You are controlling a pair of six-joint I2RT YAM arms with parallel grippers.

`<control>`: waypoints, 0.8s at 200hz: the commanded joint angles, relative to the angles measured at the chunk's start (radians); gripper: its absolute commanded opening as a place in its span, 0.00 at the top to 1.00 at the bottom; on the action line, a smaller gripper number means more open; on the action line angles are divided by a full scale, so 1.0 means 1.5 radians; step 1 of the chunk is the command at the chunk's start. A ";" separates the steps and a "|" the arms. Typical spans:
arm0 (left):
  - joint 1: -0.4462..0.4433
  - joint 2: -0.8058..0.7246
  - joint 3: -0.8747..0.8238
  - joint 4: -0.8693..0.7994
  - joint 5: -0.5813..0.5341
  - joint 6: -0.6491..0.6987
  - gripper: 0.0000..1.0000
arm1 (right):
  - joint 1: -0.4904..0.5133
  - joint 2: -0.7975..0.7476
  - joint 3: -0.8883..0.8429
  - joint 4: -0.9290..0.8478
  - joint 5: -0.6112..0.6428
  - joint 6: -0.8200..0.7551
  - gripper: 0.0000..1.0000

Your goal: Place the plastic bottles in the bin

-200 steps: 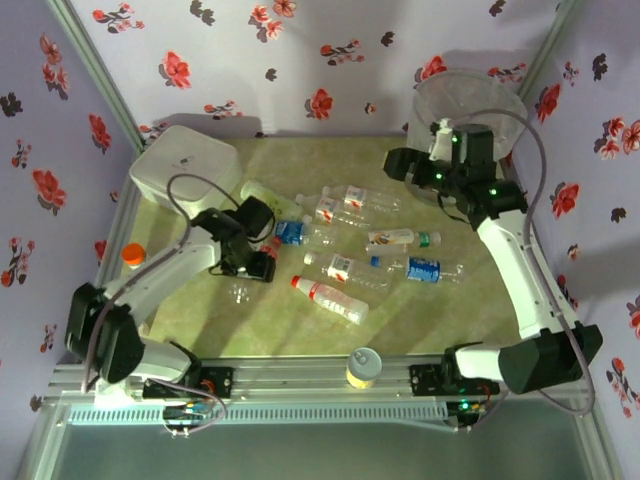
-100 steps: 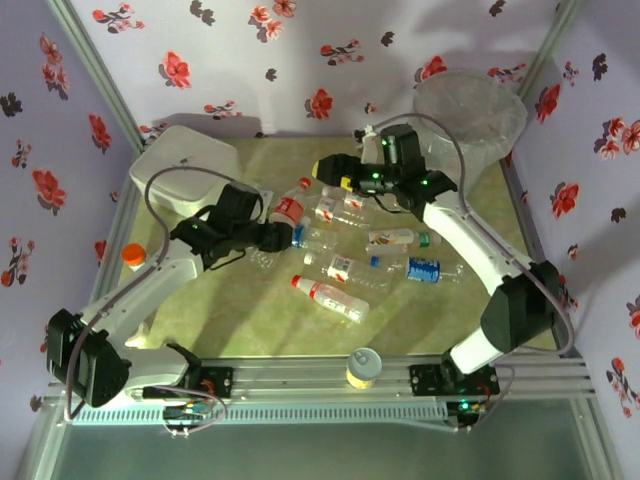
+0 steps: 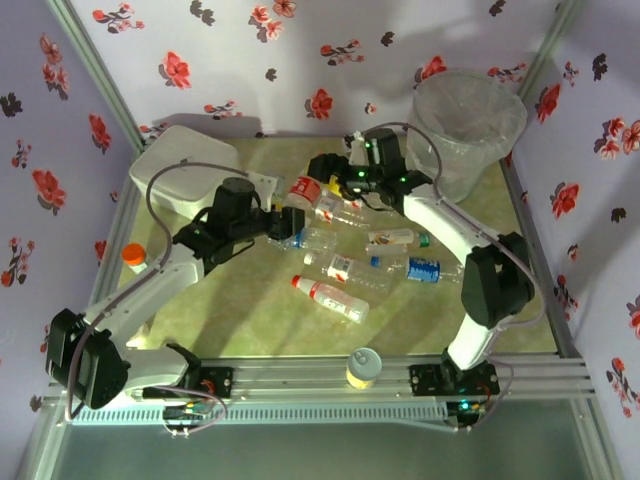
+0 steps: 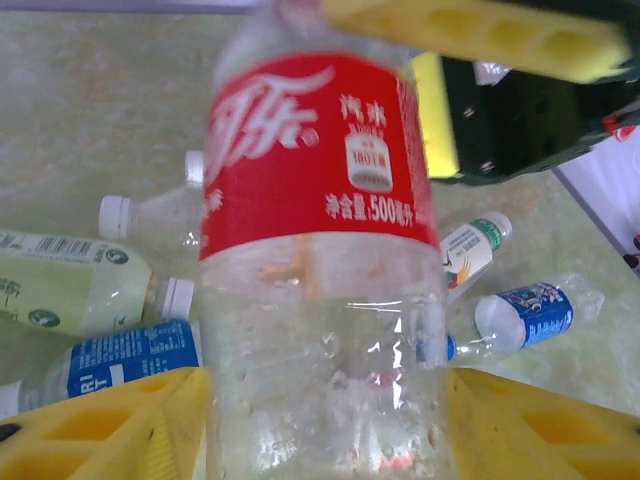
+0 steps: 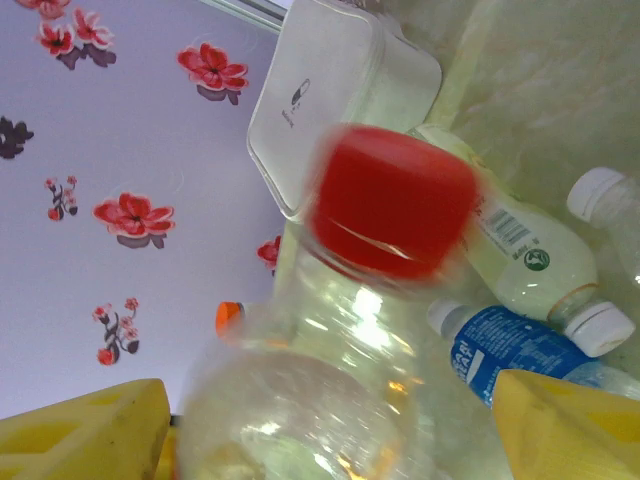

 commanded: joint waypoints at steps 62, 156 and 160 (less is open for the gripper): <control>0.003 0.001 -0.021 0.035 0.002 0.002 0.32 | -0.006 0.056 0.073 0.079 -0.064 0.063 0.47; 0.177 -0.174 -0.080 -0.414 -0.224 -0.187 0.00 | -0.048 -0.026 0.057 -0.204 0.099 -0.172 0.36; 0.187 -0.173 -0.089 -0.408 -0.226 -0.187 0.00 | -0.047 -0.027 0.054 -0.204 0.098 -0.171 0.35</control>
